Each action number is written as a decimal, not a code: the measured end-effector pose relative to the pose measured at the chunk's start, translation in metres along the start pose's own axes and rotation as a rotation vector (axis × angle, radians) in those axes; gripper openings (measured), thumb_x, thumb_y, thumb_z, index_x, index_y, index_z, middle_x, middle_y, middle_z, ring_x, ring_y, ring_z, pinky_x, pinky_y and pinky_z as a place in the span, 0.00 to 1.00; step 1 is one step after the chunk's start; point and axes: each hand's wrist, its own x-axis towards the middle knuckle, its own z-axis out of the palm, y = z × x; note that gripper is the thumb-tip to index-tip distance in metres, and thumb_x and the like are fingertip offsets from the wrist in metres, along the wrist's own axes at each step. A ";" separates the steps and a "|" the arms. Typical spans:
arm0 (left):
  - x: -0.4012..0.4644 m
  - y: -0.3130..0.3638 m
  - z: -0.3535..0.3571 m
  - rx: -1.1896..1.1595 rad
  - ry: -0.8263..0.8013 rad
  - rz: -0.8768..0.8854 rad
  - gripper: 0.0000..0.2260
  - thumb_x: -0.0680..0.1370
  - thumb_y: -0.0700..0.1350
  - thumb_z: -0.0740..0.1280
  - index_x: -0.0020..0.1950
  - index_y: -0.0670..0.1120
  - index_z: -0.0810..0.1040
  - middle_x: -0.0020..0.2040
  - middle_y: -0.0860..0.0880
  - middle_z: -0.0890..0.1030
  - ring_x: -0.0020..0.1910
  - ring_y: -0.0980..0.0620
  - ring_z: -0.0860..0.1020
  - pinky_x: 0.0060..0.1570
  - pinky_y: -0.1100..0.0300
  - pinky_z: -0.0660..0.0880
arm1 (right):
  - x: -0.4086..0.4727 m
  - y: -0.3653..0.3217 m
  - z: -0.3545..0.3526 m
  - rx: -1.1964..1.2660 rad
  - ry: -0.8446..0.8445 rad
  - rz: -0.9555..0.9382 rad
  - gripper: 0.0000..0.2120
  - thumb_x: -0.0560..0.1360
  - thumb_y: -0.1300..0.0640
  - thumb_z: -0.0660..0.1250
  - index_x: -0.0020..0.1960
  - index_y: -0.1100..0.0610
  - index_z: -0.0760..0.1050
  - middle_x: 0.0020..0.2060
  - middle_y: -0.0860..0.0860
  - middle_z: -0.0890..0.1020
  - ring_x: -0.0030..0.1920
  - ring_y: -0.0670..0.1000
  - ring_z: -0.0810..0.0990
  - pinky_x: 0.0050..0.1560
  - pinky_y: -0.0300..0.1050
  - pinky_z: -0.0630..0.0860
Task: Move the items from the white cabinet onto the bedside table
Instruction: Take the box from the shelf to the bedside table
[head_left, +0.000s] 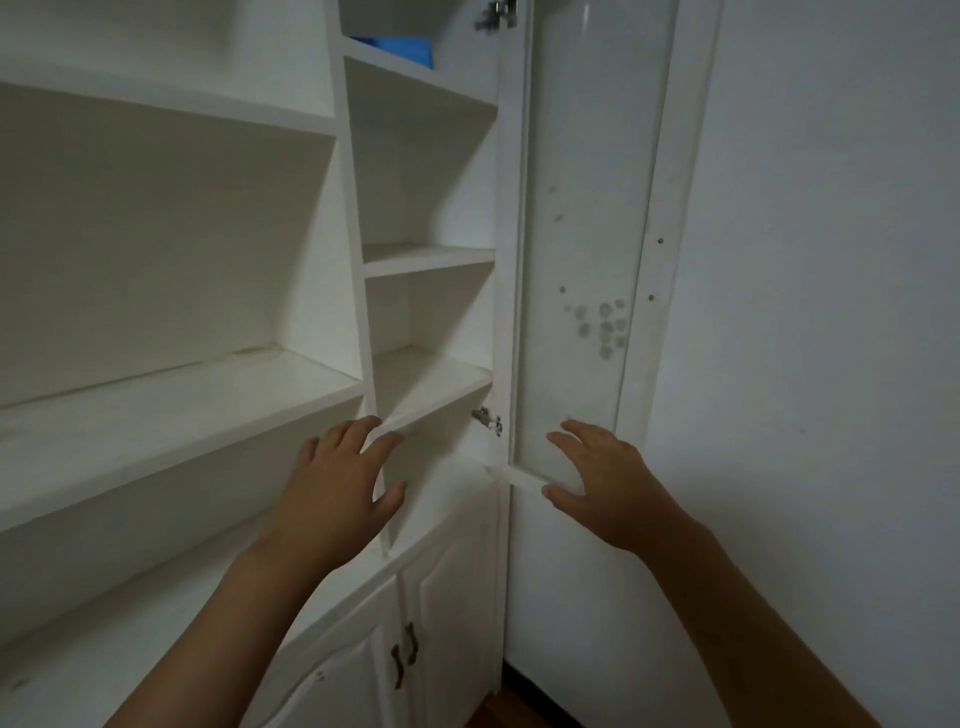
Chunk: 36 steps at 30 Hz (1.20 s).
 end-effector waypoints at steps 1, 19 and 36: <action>0.016 -0.001 0.001 0.009 0.009 0.004 0.25 0.79 0.61 0.63 0.75 0.55 0.70 0.76 0.49 0.69 0.74 0.45 0.68 0.71 0.42 0.67 | 0.017 0.005 -0.002 0.002 0.005 -0.005 0.37 0.76 0.34 0.57 0.81 0.49 0.61 0.81 0.51 0.61 0.81 0.53 0.58 0.79 0.55 0.58; 0.250 -0.033 0.010 0.190 0.154 0.050 0.25 0.79 0.62 0.59 0.74 0.54 0.70 0.75 0.48 0.70 0.73 0.44 0.68 0.71 0.41 0.68 | 0.261 0.072 -0.023 0.088 0.118 -0.167 0.34 0.80 0.36 0.62 0.82 0.47 0.60 0.82 0.49 0.59 0.81 0.51 0.56 0.81 0.56 0.54; 0.396 -0.078 -0.089 0.442 0.425 0.178 0.24 0.80 0.59 0.58 0.75 0.52 0.69 0.76 0.44 0.68 0.77 0.41 0.63 0.75 0.37 0.61 | 0.406 0.025 -0.130 0.052 0.394 -0.286 0.31 0.81 0.37 0.64 0.80 0.45 0.63 0.81 0.45 0.60 0.80 0.47 0.57 0.79 0.55 0.58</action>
